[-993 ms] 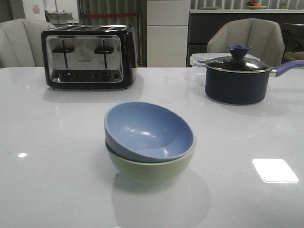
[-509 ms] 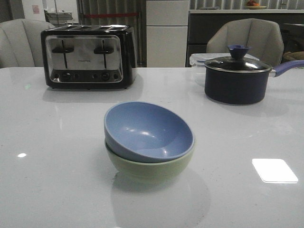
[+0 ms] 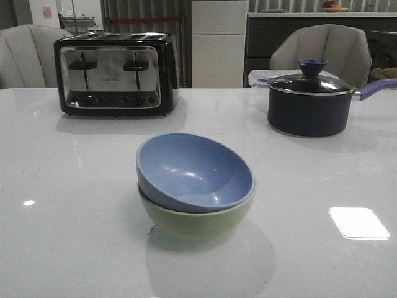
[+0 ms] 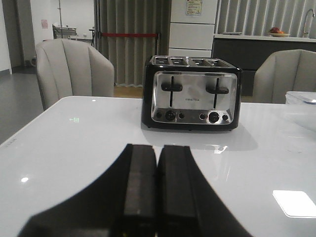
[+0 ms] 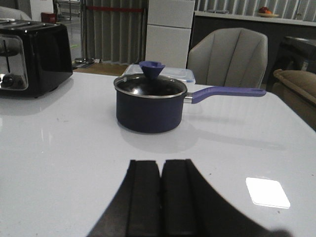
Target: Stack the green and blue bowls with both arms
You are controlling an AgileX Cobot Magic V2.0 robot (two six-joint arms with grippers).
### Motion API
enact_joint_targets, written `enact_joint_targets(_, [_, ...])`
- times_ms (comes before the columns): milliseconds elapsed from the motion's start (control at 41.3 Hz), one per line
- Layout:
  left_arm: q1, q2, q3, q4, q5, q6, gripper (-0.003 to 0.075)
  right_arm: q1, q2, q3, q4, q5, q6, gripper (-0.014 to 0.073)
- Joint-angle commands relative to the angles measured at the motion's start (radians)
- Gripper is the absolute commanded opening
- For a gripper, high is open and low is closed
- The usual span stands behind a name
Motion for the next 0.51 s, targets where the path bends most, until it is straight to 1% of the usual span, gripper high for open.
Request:
enact_joint_targets(0, [0.0,-0.02,0.004,-0.009,-0.091,-0.005,0.0093,-0.004,-0.019,-0.003,-0.125,-0.136,0.123,0.0052])
enact_joint_targets(73, [0.0,-0.02,0.004,-0.009,-0.091,-0.005,0.0093,-0.004,-0.019,-0.003,-0.142,-0.152,0.159,0.0052])
enact_joint_targets(484, [0.0,-0.02,0.004,-0.009,-0.091,-0.005,0.0093,-0.004,-0.019,-0.003,-0.143,-0.152,0.159,0.0052])
